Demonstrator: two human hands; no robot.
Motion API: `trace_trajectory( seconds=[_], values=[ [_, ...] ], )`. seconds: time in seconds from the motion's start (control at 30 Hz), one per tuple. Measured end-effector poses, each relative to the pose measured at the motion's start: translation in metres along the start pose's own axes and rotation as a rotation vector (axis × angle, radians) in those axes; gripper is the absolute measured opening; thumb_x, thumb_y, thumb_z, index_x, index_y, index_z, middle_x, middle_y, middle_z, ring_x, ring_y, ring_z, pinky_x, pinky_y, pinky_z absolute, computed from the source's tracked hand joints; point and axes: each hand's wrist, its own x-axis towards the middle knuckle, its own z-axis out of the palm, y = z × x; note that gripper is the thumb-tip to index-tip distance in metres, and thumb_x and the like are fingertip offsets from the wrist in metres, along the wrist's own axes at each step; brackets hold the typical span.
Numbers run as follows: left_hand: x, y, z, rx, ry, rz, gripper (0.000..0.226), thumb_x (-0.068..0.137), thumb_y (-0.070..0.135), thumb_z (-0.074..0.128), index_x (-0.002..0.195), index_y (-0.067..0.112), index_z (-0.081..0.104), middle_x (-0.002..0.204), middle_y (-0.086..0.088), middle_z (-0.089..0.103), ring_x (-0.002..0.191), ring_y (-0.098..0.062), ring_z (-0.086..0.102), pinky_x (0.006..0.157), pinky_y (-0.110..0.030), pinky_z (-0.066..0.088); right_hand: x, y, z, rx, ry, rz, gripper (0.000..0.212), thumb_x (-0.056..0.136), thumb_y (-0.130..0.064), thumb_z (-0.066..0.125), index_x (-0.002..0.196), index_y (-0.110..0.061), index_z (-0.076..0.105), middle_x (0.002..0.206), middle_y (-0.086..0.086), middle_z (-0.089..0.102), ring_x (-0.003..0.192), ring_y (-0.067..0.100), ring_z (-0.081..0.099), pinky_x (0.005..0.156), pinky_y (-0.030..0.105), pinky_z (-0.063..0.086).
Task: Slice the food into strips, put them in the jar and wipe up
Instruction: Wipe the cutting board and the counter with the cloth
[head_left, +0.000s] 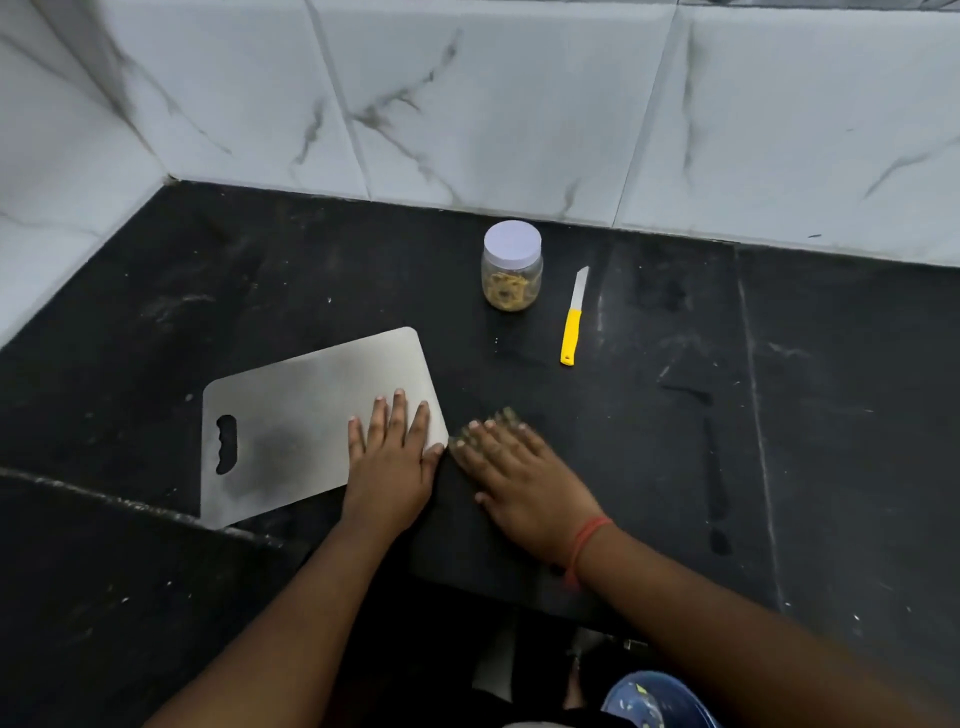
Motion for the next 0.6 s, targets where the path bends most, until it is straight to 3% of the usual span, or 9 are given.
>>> trace_trajectory(
  seconds=[0.1,0.27,0.4,0.43,0.53,0.6],
  values=[
    [0.005,-0.002,0.0,0.008,-0.006,-0.034,0.072,0.097,0.056,0.0,0.161,0.025,0.014,0.169,-0.008,0.006,0.155,-0.03,0.0,0.123,-0.056,-0.001,0.001,0.007,-0.007,0.05,0.009,0.19,0.065,0.097,-0.044,0.032,0.156,-0.023,0.015,0.162,0.006,0.018,0.15,0.024,0.013,0.12,0.048,0.013],
    [0.012,-0.007,0.0,0.02,-0.005,-0.026,0.074,0.096,0.058,-0.005,0.161,0.026,0.008,0.169,-0.008,-0.002,0.155,-0.029,-0.006,0.123,-0.054,-0.005,-0.011,-0.016,0.002,0.038,-0.013,-0.149,0.064,0.097,-0.042,0.037,0.155,-0.025,0.017,0.161,0.004,0.019,0.149,0.023,0.016,0.121,0.047,0.014],
    [0.019,-0.01,-0.003,0.023,-0.013,-0.023,0.072,0.097,0.059,-0.005,0.161,0.027,0.003,0.169,-0.008,-0.007,0.155,-0.029,-0.012,0.123,-0.055,-0.007,0.001,-0.012,-0.002,0.077,0.01,0.211,0.061,0.097,-0.039,0.034,0.155,-0.025,0.02,0.163,0.004,0.014,0.15,0.023,0.014,0.119,0.05,0.017],
    [0.021,-0.011,-0.004,0.023,-0.018,-0.021,0.072,0.098,0.06,-0.003,0.161,0.027,0.002,0.169,-0.008,-0.008,0.154,-0.029,-0.013,0.122,-0.055,-0.008,0.0,-0.022,-0.001,0.089,0.002,0.212,0.061,0.097,-0.039,0.034,0.155,-0.023,0.021,0.163,0.005,0.013,0.15,0.023,0.013,0.119,0.05,0.017],
    [0.032,-0.015,-0.006,0.027,-0.024,-0.013,0.073,0.097,0.061,0.002,0.161,0.026,0.001,0.168,-0.01,-0.01,0.154,-0.031,-0.014,0.122,-0.056,-0.008,-0.01,-0.041,0.004,0.063,-0.015,-0.064,0.063,0.098,-0.039,0.036,0.156,-0.024,0.018,0.162,0.004,0.016,0.15,0.023,0.013,0.12,0.049,0.015],
    [0.039,-0.018,-0.006,0.017,-0.009,-0.009,0.073,0.098,0.061,0.005,0.161,0.024,0.003,0.168,-0.011,-0.008,0.154,-0.033,-0.012,0.122,-0.057,-0.006,-0.006,-0.029,0.0,0.038,-0.015,-0.087,0.062,0.098,-0.038,0.038,0.155,-0.029,0.016,0.162,0.002,0.018,0.15,0.021,0.016,0.12,0.047,0.015]
  ],
)
